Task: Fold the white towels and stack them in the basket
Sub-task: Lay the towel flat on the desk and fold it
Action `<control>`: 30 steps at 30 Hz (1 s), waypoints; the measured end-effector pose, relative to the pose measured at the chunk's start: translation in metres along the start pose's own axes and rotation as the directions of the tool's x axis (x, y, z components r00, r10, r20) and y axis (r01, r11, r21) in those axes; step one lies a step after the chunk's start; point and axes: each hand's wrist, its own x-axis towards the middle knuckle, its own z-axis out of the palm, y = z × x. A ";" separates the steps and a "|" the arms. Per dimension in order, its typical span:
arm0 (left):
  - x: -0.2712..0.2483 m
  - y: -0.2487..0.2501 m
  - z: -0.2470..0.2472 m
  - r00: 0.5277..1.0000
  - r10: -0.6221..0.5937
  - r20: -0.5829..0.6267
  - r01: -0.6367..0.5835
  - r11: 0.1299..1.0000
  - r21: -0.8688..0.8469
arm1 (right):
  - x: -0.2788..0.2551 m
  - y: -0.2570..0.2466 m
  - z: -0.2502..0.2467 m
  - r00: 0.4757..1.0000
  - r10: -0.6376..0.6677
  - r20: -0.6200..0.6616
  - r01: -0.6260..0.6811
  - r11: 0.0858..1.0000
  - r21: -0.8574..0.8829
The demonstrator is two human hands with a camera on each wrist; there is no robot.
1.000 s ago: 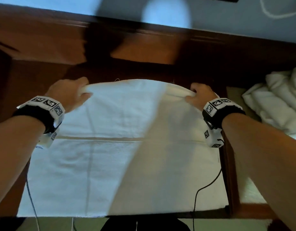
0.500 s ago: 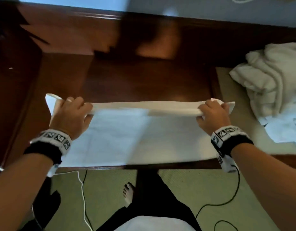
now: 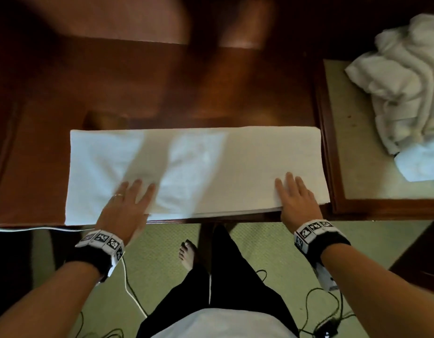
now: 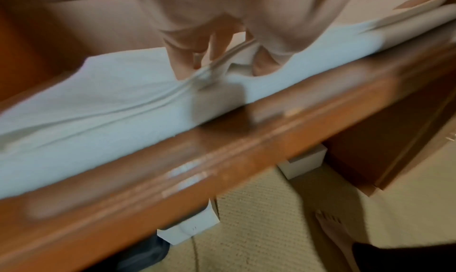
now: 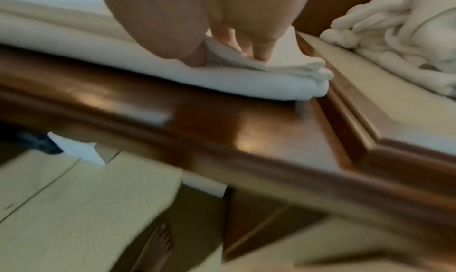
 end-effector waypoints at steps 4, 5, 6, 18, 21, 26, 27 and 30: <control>0.029 -0.010 -0.011 0.997 -0.054 -0.045 0.052 0.997 -0.062 | 0.039 0.016 -0.015 0.996 -0.059 0.062 0.052 0.993 0.108; 0.037 -0.015 -0.015 0.996 -0.069 -0.057 0.065 0.995 -0.074 | 0.047 0.019 -0.022 0.998 -0.049 0.039 0.043 0.989 0.144; 0.042 -0.021 -0.017 0.994 -0.080 -0.069 0.075 0.995 -0.073 | 0.052 0.022 -0.029 0.999 -0.033 -0.009 0.034 0.986 0.165; 0.015 -0.038 -0.003 0.996 0.068 -0.053 -0.069 0.998 0.000 | 0.034 -0.011 -0.013 0.975 -0.096 -0.199 0.099 0.995 0.002; 0.009 -0.045 -0.008 0.995 0.061 -0.078 -0.063 0.998 -0.022 | 0.045 -0.045 -0.021 0.908 -0.325 -0.263 0.332 0.943 -0.019; -0.003 -0.054 -0.008 0.997 0.051 0.058 -0.050 0.998 -0.028 | 0.031 -0.043 -0.009 0.904 -0.391 -0.171 0.402 0.915 0.032; -0.006 -0.053 -0.007 0.997 0.056 0.060 -0.054 0.998 -0.025 | 0.025 -0.039 -0.006 0.894 -0.420 -0.157 0.429 0.903 0.026; -0.007 -0.051 -0.007 0.998 0.022 0.058 -0.016 0.995 -0.096 | 0.020 -0.044 -0.013 0.903 -0.386 -0.189 0.408 0.908 0.094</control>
